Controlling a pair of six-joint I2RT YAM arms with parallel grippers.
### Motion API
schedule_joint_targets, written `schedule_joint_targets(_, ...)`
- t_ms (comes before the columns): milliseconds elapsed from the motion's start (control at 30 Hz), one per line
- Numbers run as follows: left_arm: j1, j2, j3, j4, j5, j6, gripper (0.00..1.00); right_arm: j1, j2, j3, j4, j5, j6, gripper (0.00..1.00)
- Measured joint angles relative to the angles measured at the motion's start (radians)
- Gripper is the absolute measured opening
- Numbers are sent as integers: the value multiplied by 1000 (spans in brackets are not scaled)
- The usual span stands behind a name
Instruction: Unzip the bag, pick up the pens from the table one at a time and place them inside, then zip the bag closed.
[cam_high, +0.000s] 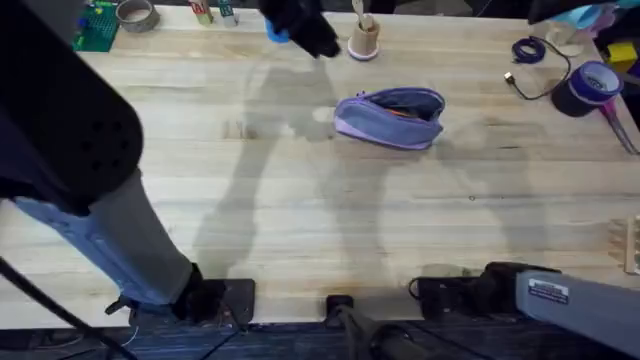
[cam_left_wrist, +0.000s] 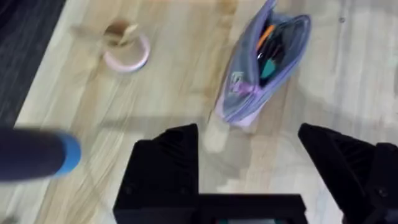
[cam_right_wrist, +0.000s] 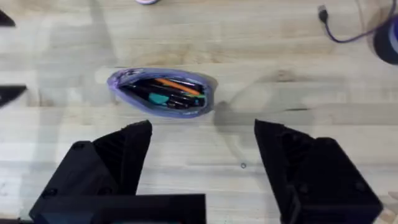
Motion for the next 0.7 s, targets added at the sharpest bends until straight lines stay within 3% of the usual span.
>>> schedule_joint_targets(133,81,-24,-7,-4,0,0,995,47,0,0,15,0,0,996)
schedule_joint_targets(267,159,-90,-81,13,8,0,995,95,0,0,51,0,0,996)
schedule_joint_targets(467,237,-226,-308,89,61,32,995,156,0,0,134,-3,0,996)
schedule_joint_targets(667,285,-316,-530,206,99,57,995,204,0,0,182,-4,19,995)
schedule_joint_targets(700,300,-319,-589,267,127,61,995,228,0,0,182,-7,30,995)
